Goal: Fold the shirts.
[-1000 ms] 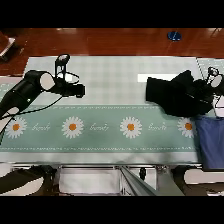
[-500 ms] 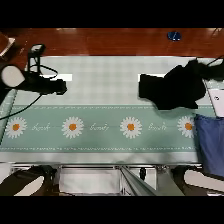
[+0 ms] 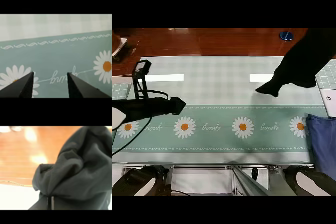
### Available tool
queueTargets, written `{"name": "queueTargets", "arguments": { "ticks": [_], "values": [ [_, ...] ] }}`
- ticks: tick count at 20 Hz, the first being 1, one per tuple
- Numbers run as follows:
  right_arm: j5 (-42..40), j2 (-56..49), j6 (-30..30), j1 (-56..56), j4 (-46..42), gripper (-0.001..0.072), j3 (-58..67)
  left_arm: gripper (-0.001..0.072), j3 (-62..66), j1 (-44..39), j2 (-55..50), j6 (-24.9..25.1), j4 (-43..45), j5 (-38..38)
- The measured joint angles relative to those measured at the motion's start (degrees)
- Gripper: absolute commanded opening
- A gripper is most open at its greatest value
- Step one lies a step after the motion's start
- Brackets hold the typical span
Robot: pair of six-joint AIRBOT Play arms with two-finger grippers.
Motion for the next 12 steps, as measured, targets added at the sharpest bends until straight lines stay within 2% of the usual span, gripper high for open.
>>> {"name": "queueTargets", "arguments": {
  "ticks": [7, 12],
  "values": [
    [10.7, 0.3, 0.0, 14.9, -2.8, 0.0022, 1.6, 0.0509, -3.4, -1.3, 0.3, -0.8, 1.8, 8.7],
    [12.3, -1.8, 1.9, 26.5, -3.4, 0.0022, -13.1, 0.0509, -3.7, -1.5, 0.1, -1.0, 2.3, 10.2]
  ]
}}
